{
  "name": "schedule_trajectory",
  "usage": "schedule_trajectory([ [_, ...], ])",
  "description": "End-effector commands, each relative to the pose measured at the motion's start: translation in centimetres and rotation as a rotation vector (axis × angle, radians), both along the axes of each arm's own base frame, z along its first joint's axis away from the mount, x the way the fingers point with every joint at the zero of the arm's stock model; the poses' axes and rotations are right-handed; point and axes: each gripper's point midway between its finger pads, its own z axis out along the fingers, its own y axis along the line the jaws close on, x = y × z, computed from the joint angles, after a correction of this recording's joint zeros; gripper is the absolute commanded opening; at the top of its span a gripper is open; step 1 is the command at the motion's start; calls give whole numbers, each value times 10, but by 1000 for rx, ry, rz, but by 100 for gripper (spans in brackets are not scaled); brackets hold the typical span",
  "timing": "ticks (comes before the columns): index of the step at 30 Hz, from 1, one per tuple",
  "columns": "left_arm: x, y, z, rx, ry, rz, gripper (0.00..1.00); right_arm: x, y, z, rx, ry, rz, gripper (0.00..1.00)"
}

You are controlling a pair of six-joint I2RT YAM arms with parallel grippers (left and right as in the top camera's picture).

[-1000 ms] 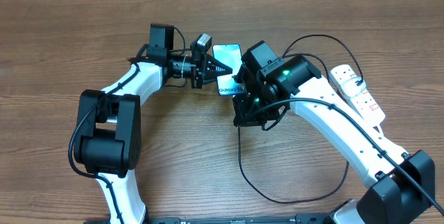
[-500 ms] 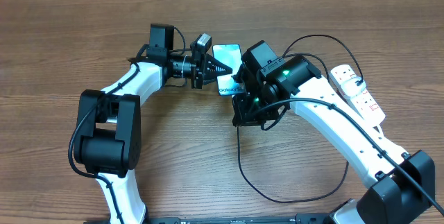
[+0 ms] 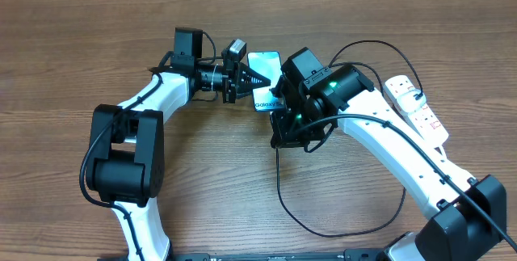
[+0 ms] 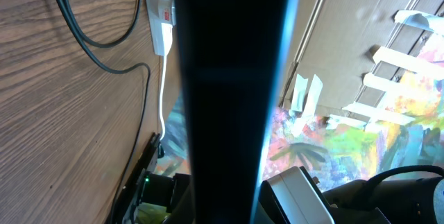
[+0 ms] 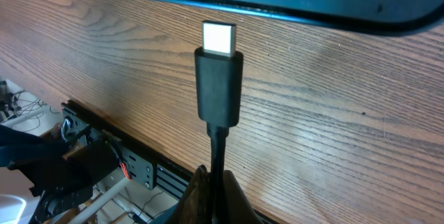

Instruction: Plug charger to phone and switch on socket

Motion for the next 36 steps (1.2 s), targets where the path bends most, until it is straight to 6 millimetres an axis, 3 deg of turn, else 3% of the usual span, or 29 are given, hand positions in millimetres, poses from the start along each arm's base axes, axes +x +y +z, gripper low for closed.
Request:
schedule_trajectory([
  [1,-5,0,8,-38,8,-31,4,5,4,7,20,-16,0,4],
  [36,-7,1,11,-61,-12,-48,4,4,4,7,18,-13,0,4],
])
